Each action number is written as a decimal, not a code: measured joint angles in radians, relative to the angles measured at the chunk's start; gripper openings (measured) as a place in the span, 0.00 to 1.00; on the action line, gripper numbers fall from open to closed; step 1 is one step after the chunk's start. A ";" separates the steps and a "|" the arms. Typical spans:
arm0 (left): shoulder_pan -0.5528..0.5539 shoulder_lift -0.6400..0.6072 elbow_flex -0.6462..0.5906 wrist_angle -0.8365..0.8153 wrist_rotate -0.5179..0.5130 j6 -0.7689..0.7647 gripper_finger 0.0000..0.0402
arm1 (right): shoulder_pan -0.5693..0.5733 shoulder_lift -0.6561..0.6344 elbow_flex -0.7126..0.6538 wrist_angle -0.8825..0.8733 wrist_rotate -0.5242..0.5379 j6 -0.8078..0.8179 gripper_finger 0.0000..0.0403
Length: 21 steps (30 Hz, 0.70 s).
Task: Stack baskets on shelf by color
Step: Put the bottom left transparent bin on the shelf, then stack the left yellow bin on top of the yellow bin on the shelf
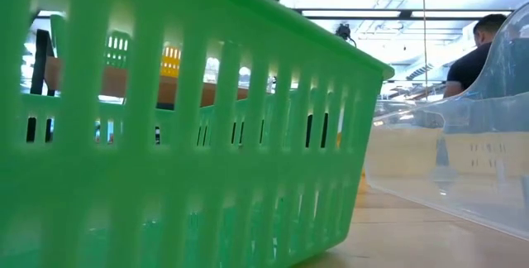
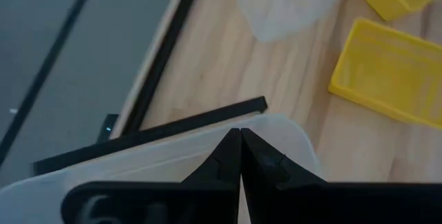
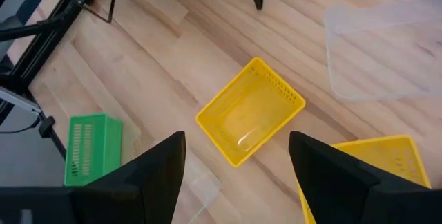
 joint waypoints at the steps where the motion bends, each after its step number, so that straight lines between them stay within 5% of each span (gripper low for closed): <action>1: 0.000 -0.010 0.000 -0.002 -0.002 -0.005 0.03 | 0.007 0.000 0.000 0.000 0.000 0.000 0.65; 11: -0.056 -0.142 0.000 0.031 -0.002 -0.086 0.09 | 0.095 0.046 0.000 -0.030 -0.006 -0.034 0.65; 21: -0.197 -0.263 0.001 0.108 -0.006 -0.260 0.13 | 0.141 0.239 0.000 -0.067 -0.035 -0.274 0.65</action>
